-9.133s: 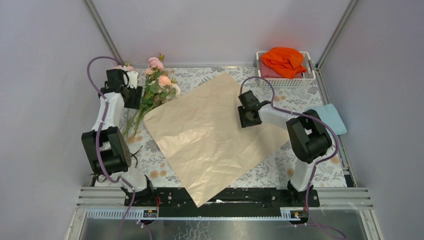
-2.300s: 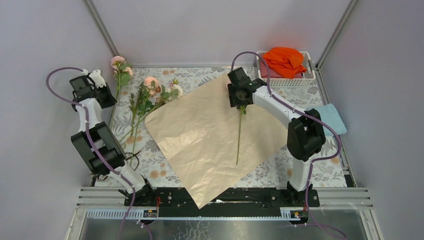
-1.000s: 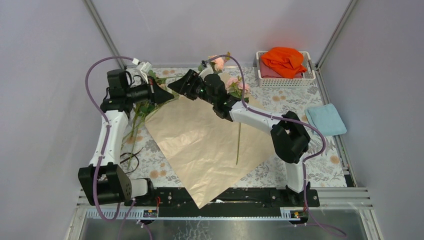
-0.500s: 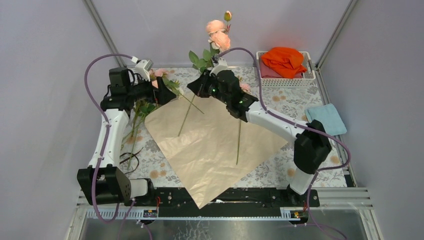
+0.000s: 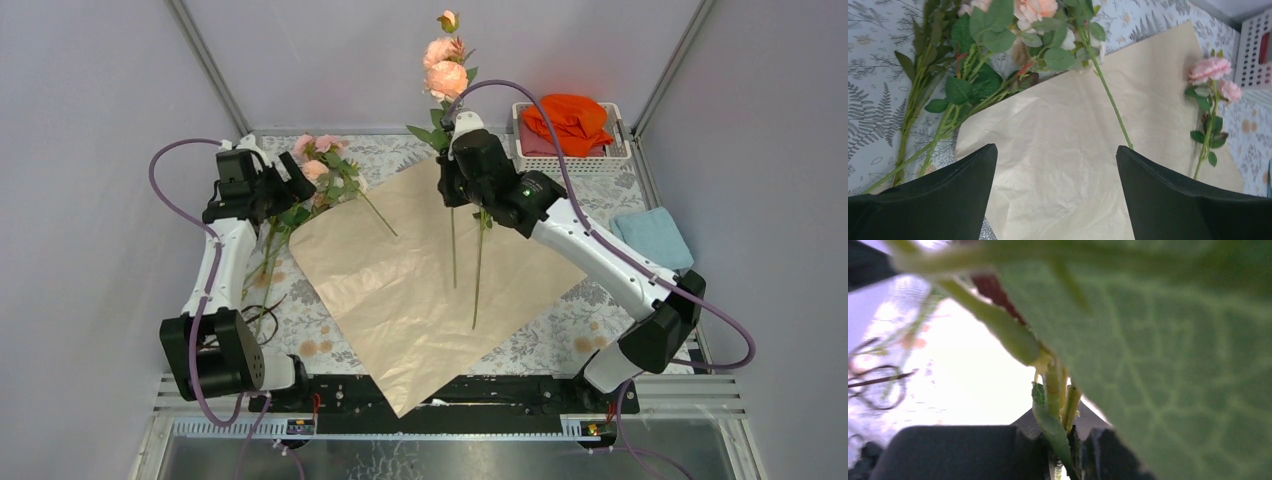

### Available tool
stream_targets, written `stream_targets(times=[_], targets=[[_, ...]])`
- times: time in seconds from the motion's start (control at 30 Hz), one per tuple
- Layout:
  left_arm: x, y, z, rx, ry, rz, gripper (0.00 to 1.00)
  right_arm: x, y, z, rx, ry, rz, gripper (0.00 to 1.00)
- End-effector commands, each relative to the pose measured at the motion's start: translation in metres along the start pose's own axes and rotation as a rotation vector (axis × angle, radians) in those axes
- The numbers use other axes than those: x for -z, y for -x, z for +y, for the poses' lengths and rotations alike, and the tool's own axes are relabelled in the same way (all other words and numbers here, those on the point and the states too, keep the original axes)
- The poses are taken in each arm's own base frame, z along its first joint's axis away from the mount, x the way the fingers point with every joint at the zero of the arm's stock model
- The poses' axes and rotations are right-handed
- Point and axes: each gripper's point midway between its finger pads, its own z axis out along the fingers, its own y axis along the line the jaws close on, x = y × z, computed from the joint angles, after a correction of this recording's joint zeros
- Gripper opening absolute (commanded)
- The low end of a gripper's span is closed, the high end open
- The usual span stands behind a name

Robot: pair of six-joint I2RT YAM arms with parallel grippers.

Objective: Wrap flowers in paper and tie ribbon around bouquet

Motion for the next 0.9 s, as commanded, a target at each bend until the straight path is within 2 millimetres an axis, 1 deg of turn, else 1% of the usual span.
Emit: stream_targets(times=[0.0,0.03,0.1,0.17,0.2,0.27,0.37,0.4,0.43,0.57,0.63,0.7,0.73,0.8,0.83,0.87], targets=[[0.007,0.040,-0.007,0.069,0.058,-0.215,0.94,0.023,-0.018,-0.061,0.076,-0.268,0.076,0.00],[0.005,0.040,-0.014,0.074,0.055,-0.224,0.93,0.023,-0.025,-0.067,0.065,-0.282,0.084,0.00],[-0.005,0.032,-0.033,0.075,0.036,-0.199,0.93,0.020,-0.038,-0.077,0.028,-0.287,0.096,0.00],[-0.021,0.021,-0.046,0.086,0.029,-0.151,0.93,0.015,-0.049,-0.090,0.002,-0.299,0.113,0.00],[-0.029,0.012,-0.057,0.089,0.022,-0.122,0.93,0.011,-0.055,-0.092,-0.004,-0.294,0.129,0.00],[-0.045,-0.005,-0.071,0.079,0.024,-0.074,0.93,0.000,-0.068,-0.098,-0.039,-0.268,0.179,0.00],[-0.072,-0.030,-0.084,0.056,0.051,-0.008,0.93,-0.021,-0.083,-0.087,-0.062,-0.187,0.268,0.00],[-0.081,-0.038,-0.086,0.054,0.062,0.016,0.94,-0.028,-0.084,-0.084,-0.068,-0.178,0.285,0.00],[-0.089,-0.042,-0.089,0.055,0.070,0.033,0.94,-0.037,-0.087,-0.082,-0.082,-0.172,0.301,0.00],[-0.123,-0.064,-0.087,0.063,0.117,0.130,0.95,-0.076,-0.096,-0.067,-0.201,-0.061,0.356,0.00],[-0.136,-0.071,-0.087,0.065,0.131,0.159,0.95,-0.095,-0.104,-0.072,-0.228,-0.082,0.371,0.01],[-0.147,-0.077,-0.087,0.066,0.139,0.176,0.94,-0.111,-0.115,-0.079,-0.247,-0.102,0.395,0.10],[-0.151,-0.080,-0.085,0.069,0.144,0.188,0.94,-0.119,-0.120,-0.081,-0.256,-0.109,0.408,0.21],[-0.160,-0.087,-0.085,0.072,0.146,0.214,0.93,-0.131,-0.130,-0.087,-0.263,-0.129,0.437,0.50],[-0.163,-0.091,-0.084,0.074,0.146,0.228,0.92,-0.134,-0.133,-0.090,-0.255,-0.148,0.448,0.57],[-0.167,-0.093,-0.084,0.076,0.143,0.239,0.91,-0.134,-0.136,-0.093,-0.246,-0.165,0.464,0.61]])
